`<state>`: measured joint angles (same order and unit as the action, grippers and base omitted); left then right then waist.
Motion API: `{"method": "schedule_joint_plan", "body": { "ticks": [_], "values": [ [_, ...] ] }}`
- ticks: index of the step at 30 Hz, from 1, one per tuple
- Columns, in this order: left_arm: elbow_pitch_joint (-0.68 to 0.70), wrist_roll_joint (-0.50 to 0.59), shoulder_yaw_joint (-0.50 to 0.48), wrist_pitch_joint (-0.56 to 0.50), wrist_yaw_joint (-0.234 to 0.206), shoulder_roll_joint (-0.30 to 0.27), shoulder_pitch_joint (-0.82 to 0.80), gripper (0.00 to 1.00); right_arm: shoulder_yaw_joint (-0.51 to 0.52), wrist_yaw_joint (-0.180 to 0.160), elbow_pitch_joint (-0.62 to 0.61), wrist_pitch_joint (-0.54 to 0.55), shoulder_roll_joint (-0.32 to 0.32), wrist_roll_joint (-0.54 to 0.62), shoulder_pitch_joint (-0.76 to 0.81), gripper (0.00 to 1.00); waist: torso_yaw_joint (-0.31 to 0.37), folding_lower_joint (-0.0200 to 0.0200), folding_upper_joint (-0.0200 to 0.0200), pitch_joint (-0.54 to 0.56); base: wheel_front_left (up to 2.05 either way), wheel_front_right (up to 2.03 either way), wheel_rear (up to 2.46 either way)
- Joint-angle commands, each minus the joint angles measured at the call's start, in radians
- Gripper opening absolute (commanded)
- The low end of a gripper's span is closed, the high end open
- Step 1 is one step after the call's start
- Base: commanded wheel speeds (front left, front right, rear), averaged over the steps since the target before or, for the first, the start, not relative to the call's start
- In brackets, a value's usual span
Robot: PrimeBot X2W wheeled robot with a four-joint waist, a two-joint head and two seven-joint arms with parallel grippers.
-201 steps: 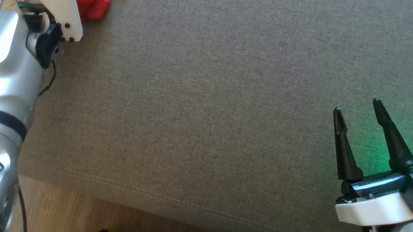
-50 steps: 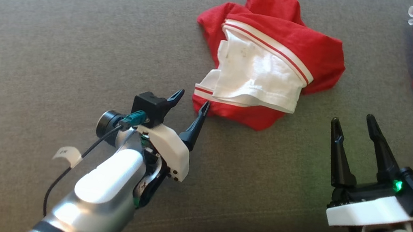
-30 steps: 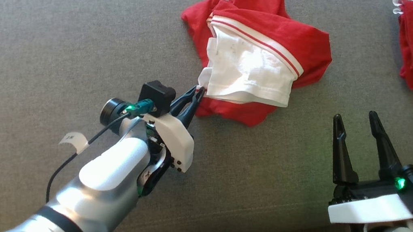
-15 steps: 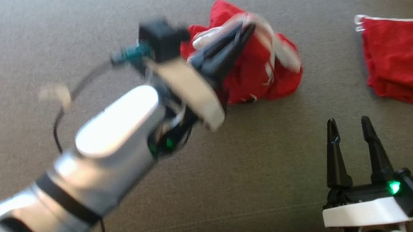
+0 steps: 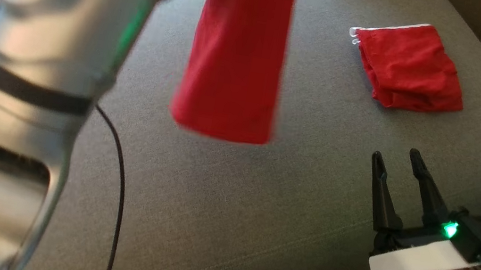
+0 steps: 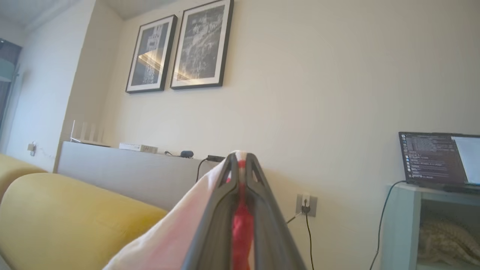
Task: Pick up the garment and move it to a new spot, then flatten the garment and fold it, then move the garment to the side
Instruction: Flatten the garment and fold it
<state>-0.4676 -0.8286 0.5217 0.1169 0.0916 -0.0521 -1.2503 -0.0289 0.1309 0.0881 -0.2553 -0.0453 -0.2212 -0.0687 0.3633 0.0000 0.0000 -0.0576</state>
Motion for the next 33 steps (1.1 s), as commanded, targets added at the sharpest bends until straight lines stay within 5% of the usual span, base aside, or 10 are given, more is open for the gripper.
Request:
{"method": "schedule_joint_plan", "body": {
  "ticks": [1, 11, 22, 28, 30, 31, 33],
  "values": [
    [0.013, -0.001, -0.042, 0.007, -0.009, -0.032, -0.063, 0.0, -0.024, 0.0, -0.037, -0.006, -0.005, -0.007, -0.018, 1.0, 0.003, 0.0, 0.0, 0.003, 0.0, 0.0, 0.0],
    [-0.29, 0.042, -0.041, -0.021, -0.105, -0.115, -0.004, 0.0, -0.032, 0.0, -0.047, -0.006, -0.005, -0.026, -0.017, 1.0, -0.032, 0.0, 0.0, -0.017, 0.0, 0.0, 0.0],
    [-0.425, 0.074, -0.037, 0.103, -0.075, -0.289, 0.258, 0.0, -0.053, 0.0, -0.04, -0.006, -0.005, -0.023, -0.031, 1.0, -0.096, 0.0, 0.0, -0.104, 0.0, 0.0, 0.0],
    [-0.417, 0.106, -0.053, 0.137, -0.103, -0.354, 0.33, 0.0, -0.101, 0.0, 0.028, -0.006, -0.005, -0.019, -0.04, 1.0, -0.148, 0.0, 0.0, -0.127, 0.0, 0.0, 0.0],
    [-0.404, 0.113, -0.063, 0.141, -0.112, -0.359, 0.347, 0.39, -0.124, 0.0, 0.06, -0.006, -0.005, -0.015, -0.051, 1.0, -0.166, 0.0, 0.0, -0.134, 0.0, 0.0, 0.0],
    [-0.391, 0.117, -0.069, 0.143, -0.118, -0.358, 0.355, 0.92, -0.139, 0.0, 0.078, -0.006, -0.005, -0.016, -0.059, 1.0, -0.175, 0.0, 0.0, -0.137, 0.0, 0.0, 0.0],
    [-0.337, 0.135, -0.089, 0.144, -0.129, -0.357, 0.368, 1.0, -0.166, 0.0, 0.115, -0.006, -0.005, -0.019, -0.079, 1.0, -0.191, 0.0, 0.0, -0.145, 0.0, 0.0, 0.0]
  ]
}}
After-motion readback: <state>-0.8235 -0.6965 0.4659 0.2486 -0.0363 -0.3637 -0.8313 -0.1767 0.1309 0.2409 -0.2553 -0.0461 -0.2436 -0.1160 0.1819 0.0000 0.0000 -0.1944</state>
